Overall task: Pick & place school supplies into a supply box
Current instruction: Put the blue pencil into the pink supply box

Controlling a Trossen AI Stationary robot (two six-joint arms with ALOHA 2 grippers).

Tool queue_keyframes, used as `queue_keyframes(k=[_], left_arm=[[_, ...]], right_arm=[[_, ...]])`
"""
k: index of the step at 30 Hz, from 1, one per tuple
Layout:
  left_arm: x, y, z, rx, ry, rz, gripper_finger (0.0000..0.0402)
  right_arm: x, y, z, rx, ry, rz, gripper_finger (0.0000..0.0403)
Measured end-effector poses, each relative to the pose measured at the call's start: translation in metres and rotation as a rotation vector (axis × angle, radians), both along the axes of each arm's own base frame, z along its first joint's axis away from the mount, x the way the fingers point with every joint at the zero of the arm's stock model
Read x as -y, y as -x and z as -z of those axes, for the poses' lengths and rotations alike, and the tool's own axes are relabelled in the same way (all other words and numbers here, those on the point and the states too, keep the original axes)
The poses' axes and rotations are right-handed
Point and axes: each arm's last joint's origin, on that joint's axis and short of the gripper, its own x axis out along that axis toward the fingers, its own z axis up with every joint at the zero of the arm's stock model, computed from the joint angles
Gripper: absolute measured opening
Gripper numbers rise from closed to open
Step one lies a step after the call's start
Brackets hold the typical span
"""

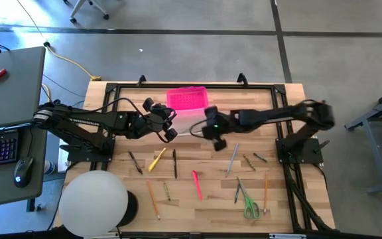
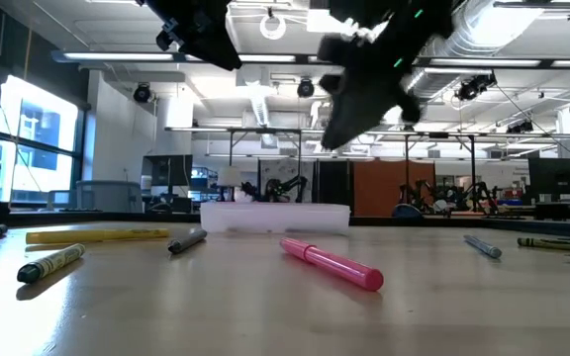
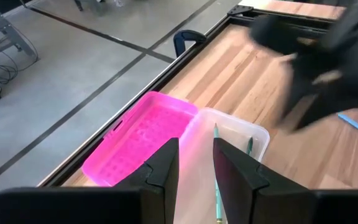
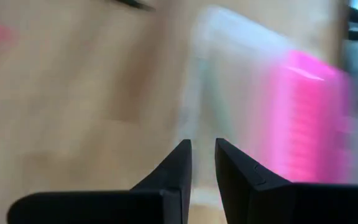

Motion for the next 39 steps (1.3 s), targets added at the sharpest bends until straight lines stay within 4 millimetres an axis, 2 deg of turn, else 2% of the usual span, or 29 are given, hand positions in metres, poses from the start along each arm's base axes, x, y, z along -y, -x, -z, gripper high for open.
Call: queue_keyframes(k=[3, 6, 10, 16, 20, 26, 33, 39], left_arm=[[0.000, 0.000, 0.000, -0.002, 0.003, 0.005, 0.0131], [0.000, 0.000, 0.000, -0.003, 0.004, 0.005, 0.0131], [0.000, 0.000, 0.000, -0.003, 0.004, 0.006, 0.0131], [0.001, -0.001, 0.001, -0.004, 0.031, 0.040, 0.0131], [0.001, -0.001, 0.001, 0.004, 0.039, 0.036, 0.0131], [0.001, -0.001, -0.001, 0.029, 0.050, 0.029, 0.0131], [0.001, -0.003, -0.002, 0.053, 0.049, 0.026, 0.0131], [0.001, -0.002, -0.002, 0.050, 0.048, 0.025, 0.0131]], right_arm=[[-0.010, 0.022, -0.018, 0.004, -0.220, -0.098, 0.0053], [-0.018, 0.041, -0.015, 0.073, -0.351, -0.256, 0.0053], [-0.028, 0.063, 0.014, 0.131, -0.322, -0.418, 0.0056], [-0.035, 0.092, 0.071, 0.170, -0.247, -0.449, 0.0069], [-0.038, 0.100, 0.084, 0.253, -0.220, -0.490, 0.0071], [-0.041, 0.114, 0.098, 0.156, -0.277, -0.642, 0.0071], [-0.036, 0.111, 0.099, 0.180, -0.247, -0.654, 0.0071], [-0.038, 0.105, 0.126, 0.069, -0.301, -0.658, 0.0071]])
